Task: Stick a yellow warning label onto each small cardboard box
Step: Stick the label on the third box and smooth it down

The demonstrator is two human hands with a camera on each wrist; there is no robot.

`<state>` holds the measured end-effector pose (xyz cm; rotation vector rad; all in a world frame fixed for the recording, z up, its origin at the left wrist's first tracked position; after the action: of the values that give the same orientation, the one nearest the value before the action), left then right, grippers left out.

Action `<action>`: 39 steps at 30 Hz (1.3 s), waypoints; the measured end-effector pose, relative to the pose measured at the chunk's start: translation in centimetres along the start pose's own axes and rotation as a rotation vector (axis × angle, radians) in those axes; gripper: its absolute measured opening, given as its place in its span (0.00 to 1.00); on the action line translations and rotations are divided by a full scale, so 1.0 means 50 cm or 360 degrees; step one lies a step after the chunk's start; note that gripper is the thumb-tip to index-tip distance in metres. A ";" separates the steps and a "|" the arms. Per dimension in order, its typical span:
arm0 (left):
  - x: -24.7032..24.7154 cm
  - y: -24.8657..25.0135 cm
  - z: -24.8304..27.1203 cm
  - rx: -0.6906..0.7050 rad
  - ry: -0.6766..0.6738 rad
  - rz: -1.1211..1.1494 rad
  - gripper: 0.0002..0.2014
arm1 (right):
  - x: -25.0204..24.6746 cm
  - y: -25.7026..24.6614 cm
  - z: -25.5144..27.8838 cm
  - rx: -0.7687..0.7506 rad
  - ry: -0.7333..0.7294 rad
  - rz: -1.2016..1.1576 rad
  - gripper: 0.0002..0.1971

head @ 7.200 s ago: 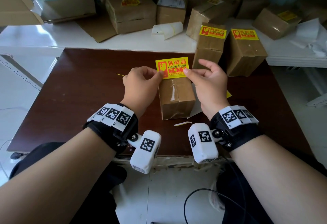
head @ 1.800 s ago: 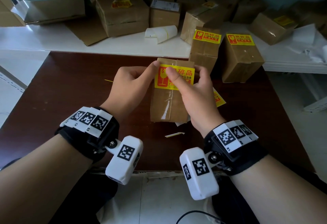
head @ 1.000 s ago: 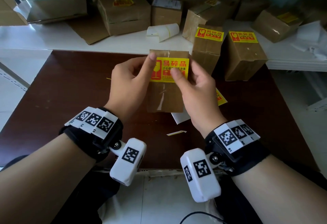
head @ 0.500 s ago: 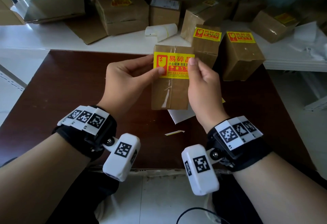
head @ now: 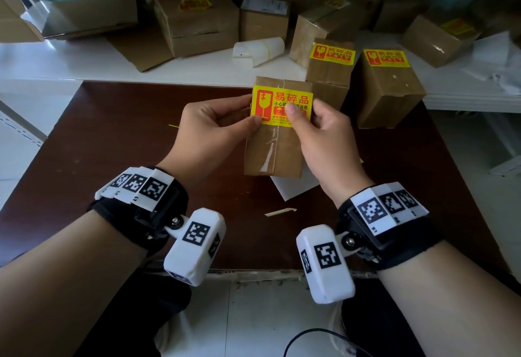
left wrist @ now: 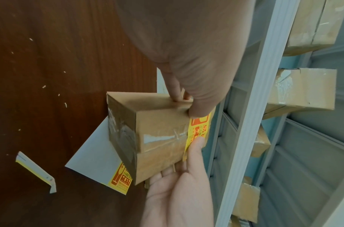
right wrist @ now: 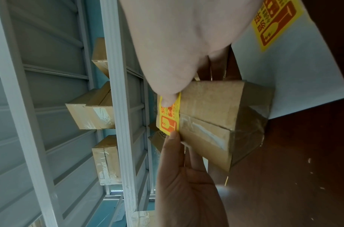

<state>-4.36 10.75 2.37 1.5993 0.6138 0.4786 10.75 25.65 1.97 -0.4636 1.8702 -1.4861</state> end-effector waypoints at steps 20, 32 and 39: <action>-0.022 -0.020 -0.006 -0.0090 0.0147 0.0156 0.16 | 0.026 -0.014 0.003 0.0024 -0.0176 -0.0102 0.10; 0.021 -0.018 -0.004 -0.0057 -0.0043 0.0300 0.18 | -0.009 0.017 0.006 0.0176 0.0150 -0.0136 0.22; 0.026 -0.018 -0.002 0.0010 -0.0095 0.0385 0.22 | -0.014 0.029 0.012 0.0257 0.0244 -0.0331 0.34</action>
<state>-3.50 11.69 1.44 1.6960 0.3784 0.6050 11.87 26.12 0.73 -0.4907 1.8432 -1.8412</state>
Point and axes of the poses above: each hand's wrist, its own z-axis away from the middle knuckle, its own x-axis out of the palm, y = z × x, the point moved 9 cm from there along -z, towards the middle knuckle, and after that the axes turned 5 degrees about -y, right-handed, at the moved point
